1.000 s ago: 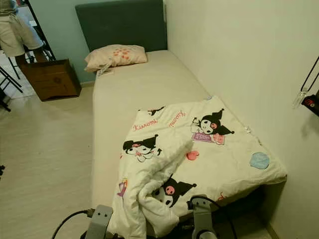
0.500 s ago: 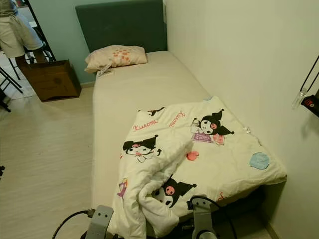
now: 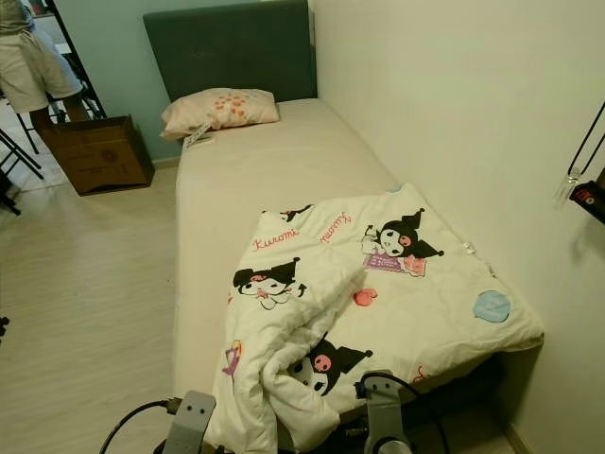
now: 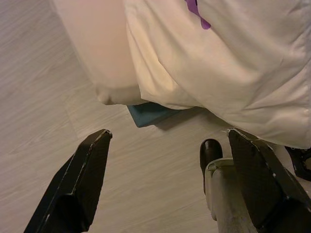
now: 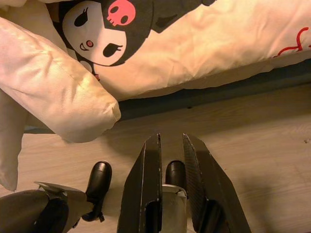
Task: Clean up the room
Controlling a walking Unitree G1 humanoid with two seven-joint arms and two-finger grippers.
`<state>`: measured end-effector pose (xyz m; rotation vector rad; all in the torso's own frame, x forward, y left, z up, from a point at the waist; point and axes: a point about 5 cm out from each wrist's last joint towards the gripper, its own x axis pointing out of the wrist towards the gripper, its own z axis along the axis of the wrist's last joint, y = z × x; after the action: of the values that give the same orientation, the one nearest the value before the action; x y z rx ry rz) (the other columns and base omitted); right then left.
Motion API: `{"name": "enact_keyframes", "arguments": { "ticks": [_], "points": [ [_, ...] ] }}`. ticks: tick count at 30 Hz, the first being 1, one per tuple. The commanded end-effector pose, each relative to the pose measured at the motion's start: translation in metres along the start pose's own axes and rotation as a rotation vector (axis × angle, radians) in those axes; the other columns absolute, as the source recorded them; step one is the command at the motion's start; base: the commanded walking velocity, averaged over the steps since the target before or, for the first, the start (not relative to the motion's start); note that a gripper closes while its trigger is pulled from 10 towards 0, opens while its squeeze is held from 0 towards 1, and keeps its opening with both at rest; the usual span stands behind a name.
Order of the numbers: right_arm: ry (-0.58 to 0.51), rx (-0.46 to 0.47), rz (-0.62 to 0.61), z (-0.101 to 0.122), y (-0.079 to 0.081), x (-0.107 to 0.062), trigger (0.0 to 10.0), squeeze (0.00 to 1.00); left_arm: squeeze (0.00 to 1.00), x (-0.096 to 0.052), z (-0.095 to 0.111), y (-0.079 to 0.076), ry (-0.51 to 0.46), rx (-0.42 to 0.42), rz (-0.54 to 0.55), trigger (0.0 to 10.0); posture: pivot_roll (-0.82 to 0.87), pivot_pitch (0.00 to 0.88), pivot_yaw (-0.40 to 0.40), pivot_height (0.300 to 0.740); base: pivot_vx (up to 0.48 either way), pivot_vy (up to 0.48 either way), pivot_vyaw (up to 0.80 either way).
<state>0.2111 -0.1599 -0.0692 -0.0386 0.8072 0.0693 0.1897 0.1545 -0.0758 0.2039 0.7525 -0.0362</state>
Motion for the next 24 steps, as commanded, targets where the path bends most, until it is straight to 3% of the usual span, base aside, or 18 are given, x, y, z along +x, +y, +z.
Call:
{"name": "enact_keyframes", "arguments": {
  "ticks": [1,24],
  "points": [
    [0.009,0.002,0.009,-0.0038,0.0023,-0.0008,10.0,0.00,0.00,-0.0013,-0.0046,-0.0008,0.017,0.012,-0.004,10.0,-0.05,0.044,0.013,0.740,0.000,0.000,0.00],
    [0.002,0.009,0.008,-0.0015,0.0027,-0.0002,10.0,0.00,0.00,-0.0004,-0.0039,0.0019,0.025,-0.008,0.001,10.0,-0.04,0.053,0.012,0.740,0.000,0.000,0.00]
  ]
}}
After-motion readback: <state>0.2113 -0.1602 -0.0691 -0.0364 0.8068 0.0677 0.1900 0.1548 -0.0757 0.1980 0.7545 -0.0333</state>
